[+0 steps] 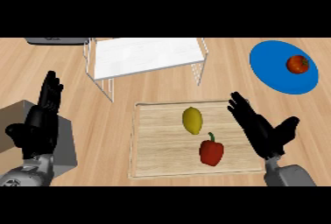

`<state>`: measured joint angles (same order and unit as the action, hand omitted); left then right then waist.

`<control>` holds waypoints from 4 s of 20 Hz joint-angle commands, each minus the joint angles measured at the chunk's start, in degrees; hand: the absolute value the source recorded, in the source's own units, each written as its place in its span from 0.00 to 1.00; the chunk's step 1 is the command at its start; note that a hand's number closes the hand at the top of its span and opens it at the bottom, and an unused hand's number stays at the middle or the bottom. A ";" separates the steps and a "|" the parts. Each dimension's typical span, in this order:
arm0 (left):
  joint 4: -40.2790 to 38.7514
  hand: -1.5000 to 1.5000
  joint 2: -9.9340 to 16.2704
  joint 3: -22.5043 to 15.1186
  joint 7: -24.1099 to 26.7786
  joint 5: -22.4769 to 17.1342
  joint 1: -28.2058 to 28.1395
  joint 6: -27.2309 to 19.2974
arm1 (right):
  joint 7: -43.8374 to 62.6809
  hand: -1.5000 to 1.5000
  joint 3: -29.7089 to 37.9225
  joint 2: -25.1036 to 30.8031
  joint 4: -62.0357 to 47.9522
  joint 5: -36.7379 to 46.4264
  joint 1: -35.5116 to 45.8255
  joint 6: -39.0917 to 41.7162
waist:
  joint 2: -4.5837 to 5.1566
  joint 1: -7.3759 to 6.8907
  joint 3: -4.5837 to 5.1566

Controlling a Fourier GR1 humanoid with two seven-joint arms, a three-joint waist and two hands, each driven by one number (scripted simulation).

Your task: Pick the lemon from the tray and place it in the tiered shelf

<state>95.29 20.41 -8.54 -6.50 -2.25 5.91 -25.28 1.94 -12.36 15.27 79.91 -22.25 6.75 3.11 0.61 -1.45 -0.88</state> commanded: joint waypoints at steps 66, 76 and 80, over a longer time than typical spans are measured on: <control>-18.92 0.50 -4.67 6.72 -8.19 -11.95 -3.51 21.13 | 72.70 0.00 -14.03 -15.12 0.71 63.56 22.69 -6.36 | -0.64 1.19 0.90; -17.72 0.50 -5.13 6.89 -7.72 -10.75 -5.32 21.91 | 71.81 0.00 -14.59 -15.23 -5.06 67.20 21.69 -10.18 | -0.62 1.07 0.89; -18.89 0.50 -5.68 7.62 -8.92 -10.35 -3.47 21.41 | 69.46 0.00 -13.74 -15.24 -6.69 68.61 21.38 -10.28 | -0.59 1.28 0.89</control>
<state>78.20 14.86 -1.79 -15.79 -13.04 1.46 -4.13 65.62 -25.40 0.60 75.03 44.48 29.04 -3.98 -0.02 -0.33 0.02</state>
